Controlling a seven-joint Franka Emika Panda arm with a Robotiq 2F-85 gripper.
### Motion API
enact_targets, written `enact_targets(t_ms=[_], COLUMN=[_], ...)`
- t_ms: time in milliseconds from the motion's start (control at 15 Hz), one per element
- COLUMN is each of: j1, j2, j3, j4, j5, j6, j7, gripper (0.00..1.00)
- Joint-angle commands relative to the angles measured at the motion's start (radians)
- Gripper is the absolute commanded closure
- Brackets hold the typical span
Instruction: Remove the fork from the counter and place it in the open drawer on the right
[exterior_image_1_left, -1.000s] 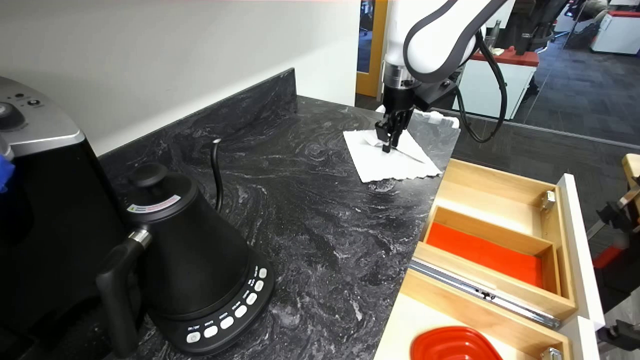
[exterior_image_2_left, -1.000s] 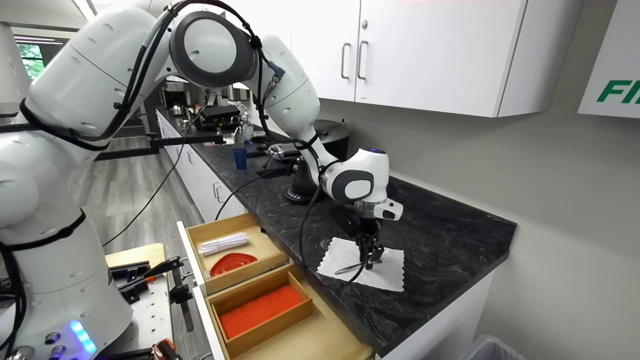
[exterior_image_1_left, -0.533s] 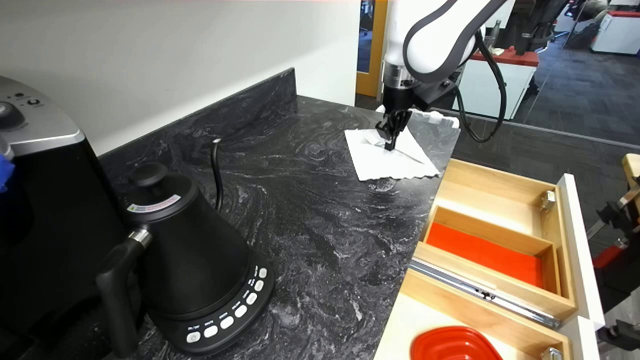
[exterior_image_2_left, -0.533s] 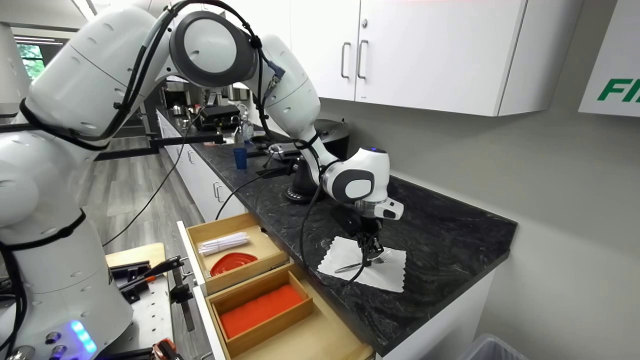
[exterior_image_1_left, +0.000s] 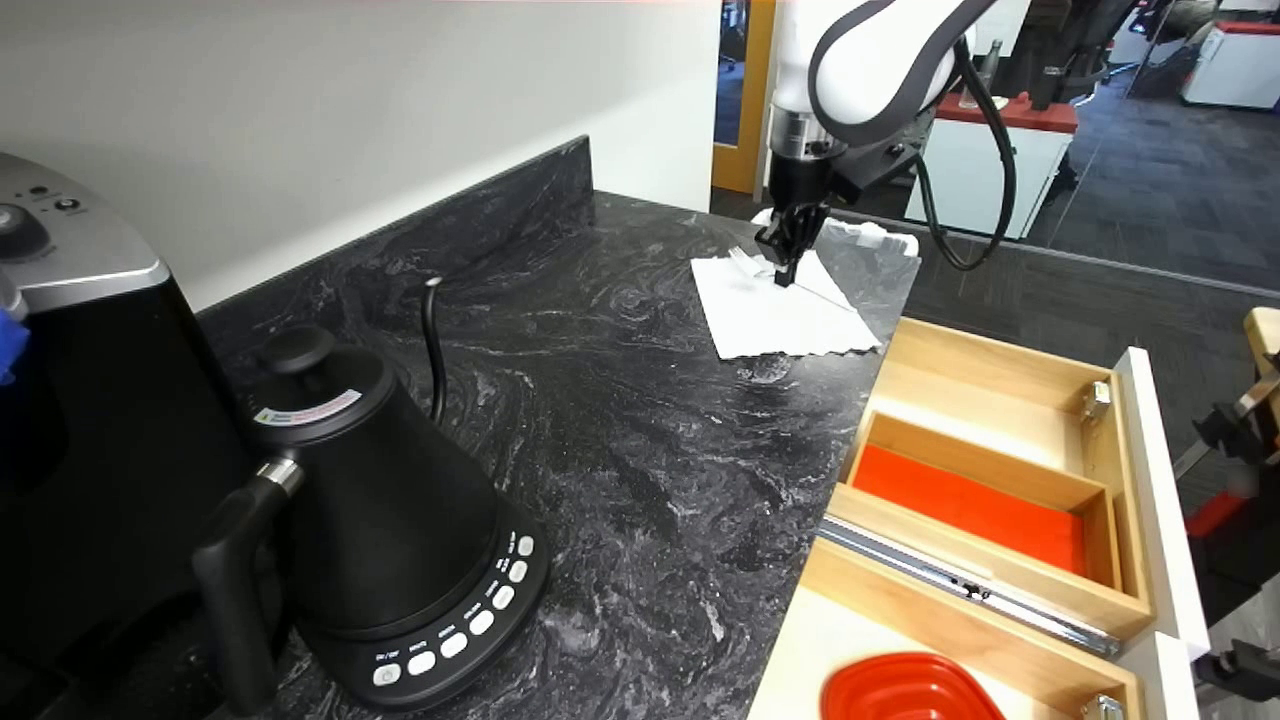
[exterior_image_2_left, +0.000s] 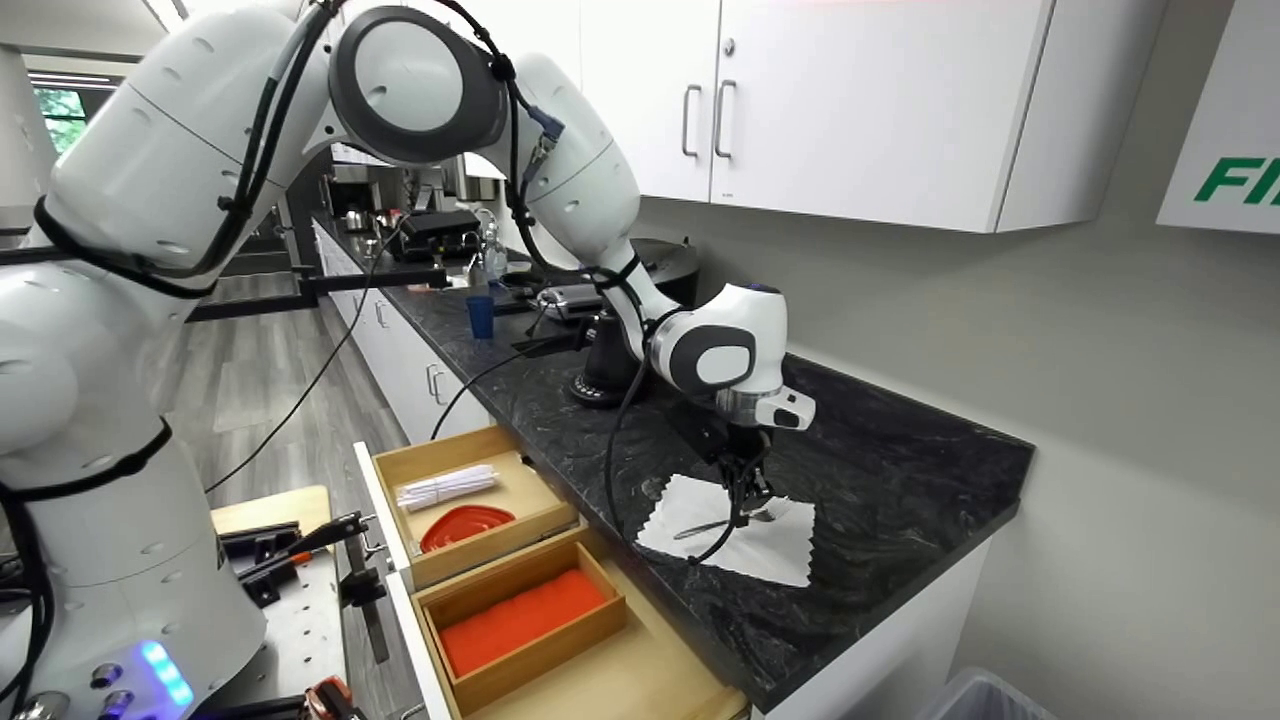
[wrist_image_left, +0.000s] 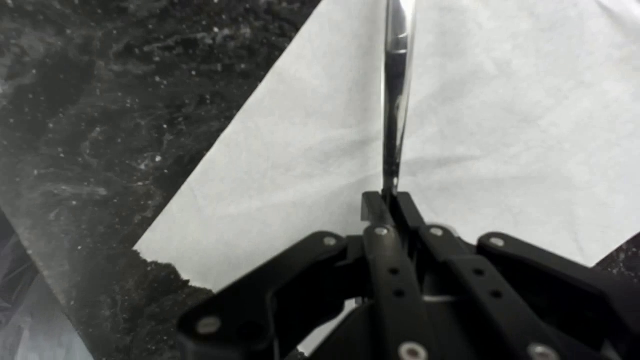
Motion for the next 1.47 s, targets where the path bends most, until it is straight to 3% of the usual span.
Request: enact_targets(t_ms=[0, 333, 933, 1000, 1400], j1=[0.024, 0.044, 0.084, 0.072, 0.067], j2=[-0.099, -0.120, -0.143, -0.280, -0.511], j3=[-0.032, -0.037, 0.007, 0.000, -0.023], j4=[-0.041, -0.029, -0.102, -0.239, -0.440], j5=[-0.010, -0.022, -0.019, -0.024, -0.070], j6=[-0.095, -0.181, -0.165, -0.164, -0.178], j7=[0.029, 0.044, 0.002, -0.021, -0.035], gripper=[0.95, 0.95, 0.95, 0.95, 0.95])
